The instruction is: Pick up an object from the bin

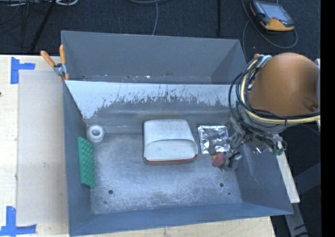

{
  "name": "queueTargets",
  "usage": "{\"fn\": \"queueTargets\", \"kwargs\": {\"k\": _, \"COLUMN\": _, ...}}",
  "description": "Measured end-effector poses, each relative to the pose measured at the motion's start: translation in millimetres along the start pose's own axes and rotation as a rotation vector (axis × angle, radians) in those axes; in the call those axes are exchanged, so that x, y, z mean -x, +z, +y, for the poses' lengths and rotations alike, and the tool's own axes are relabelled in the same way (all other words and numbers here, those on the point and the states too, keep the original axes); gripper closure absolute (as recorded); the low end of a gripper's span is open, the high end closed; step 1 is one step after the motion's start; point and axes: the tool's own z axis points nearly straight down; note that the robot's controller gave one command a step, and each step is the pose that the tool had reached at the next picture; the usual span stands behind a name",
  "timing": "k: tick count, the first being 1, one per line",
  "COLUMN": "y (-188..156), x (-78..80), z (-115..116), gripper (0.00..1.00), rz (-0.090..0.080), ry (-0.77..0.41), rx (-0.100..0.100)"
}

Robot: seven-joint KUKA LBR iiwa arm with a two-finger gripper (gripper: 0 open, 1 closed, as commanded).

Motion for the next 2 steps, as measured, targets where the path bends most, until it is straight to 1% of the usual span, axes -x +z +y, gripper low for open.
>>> {"fn": "queueTargets", "kwargs": {"k": 1, "y": 105, "x": 21.6, "z": -45, "gripper": 1.00, "rz": 0.010, "ry": 0.150, "rx": 0.006}}
{"fn": "queueTargets", "kwargs": {"k": 2, "y": 0, "x": 25.5, "z": -51, "gripper": 1.00, "rz": -0.003, "ry": 0.101, "rx": -0.002}}
